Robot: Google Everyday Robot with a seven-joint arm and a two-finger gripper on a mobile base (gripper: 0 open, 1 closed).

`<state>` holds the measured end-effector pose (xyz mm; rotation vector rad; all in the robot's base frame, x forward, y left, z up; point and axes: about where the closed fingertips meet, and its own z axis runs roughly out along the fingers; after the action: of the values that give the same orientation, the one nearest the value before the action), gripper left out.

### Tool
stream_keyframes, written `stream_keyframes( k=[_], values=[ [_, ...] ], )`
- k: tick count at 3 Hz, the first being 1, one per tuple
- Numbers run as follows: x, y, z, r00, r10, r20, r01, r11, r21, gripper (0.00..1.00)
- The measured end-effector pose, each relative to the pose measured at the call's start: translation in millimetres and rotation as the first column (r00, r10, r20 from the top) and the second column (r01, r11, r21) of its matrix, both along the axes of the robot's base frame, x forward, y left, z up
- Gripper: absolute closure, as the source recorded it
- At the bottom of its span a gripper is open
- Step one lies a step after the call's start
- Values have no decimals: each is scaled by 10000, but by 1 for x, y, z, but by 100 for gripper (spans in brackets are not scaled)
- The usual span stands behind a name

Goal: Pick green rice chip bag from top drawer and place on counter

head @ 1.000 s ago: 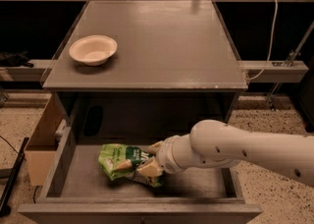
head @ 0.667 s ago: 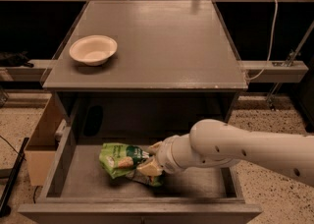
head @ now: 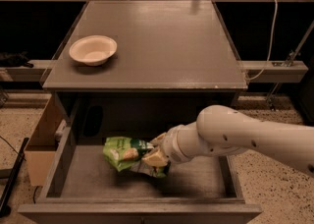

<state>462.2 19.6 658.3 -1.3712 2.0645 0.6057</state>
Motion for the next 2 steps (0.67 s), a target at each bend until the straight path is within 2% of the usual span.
stream_keyframes(
  k=[2],
  values=[
    [8,-48,85,9980,-109,624,126,9996,-254,100]
  ],
)
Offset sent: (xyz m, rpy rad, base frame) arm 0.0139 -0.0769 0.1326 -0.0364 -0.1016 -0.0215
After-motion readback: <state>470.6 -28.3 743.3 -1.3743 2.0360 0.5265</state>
